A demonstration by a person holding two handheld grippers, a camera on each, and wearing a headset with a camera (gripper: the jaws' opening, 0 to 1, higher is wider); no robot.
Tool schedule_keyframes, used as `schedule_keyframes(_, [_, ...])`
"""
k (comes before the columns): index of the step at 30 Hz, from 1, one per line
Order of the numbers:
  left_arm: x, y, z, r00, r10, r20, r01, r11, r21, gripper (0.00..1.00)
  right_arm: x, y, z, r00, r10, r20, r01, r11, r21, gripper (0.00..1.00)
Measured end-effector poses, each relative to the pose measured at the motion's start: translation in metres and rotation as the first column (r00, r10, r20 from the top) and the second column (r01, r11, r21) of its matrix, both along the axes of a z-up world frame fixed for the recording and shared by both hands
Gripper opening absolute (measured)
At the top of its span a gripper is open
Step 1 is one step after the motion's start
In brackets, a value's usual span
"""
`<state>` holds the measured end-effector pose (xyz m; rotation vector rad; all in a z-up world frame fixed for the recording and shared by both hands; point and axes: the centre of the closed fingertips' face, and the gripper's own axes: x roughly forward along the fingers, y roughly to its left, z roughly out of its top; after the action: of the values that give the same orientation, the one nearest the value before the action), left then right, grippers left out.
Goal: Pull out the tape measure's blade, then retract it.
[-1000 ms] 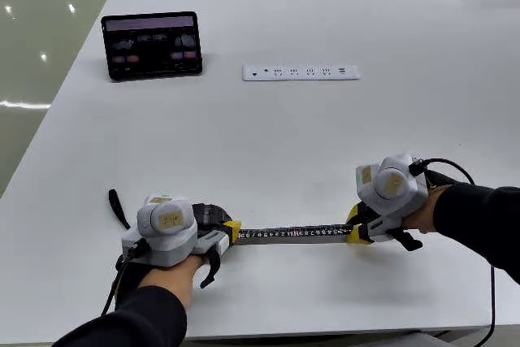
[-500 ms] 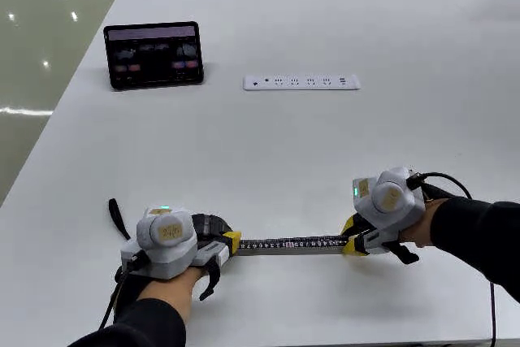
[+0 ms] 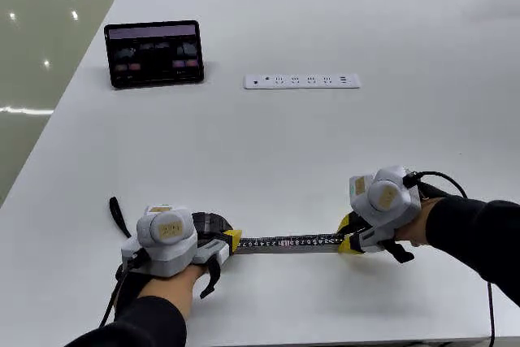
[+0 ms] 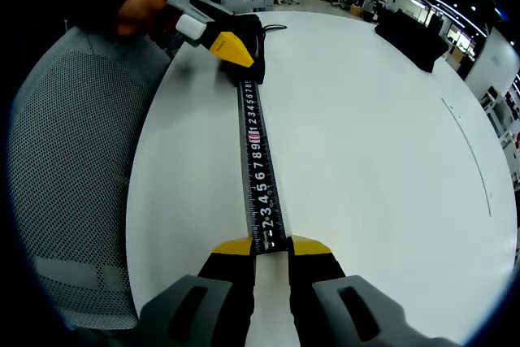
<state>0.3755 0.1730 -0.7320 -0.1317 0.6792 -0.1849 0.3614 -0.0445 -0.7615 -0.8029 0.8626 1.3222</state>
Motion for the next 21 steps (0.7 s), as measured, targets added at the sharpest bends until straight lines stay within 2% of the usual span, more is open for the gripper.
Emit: schedule_keyframes(21, [-0.0004, -0.0004, 0.0003, 1.0, 0.002, 0.0, -0.002, 1.0, -0.007, 0.61, 0.0009, 0.0098, 0.0003, 1.0, -0.004, -0.009, 0.004, 1.0, 0.025, 0.11])
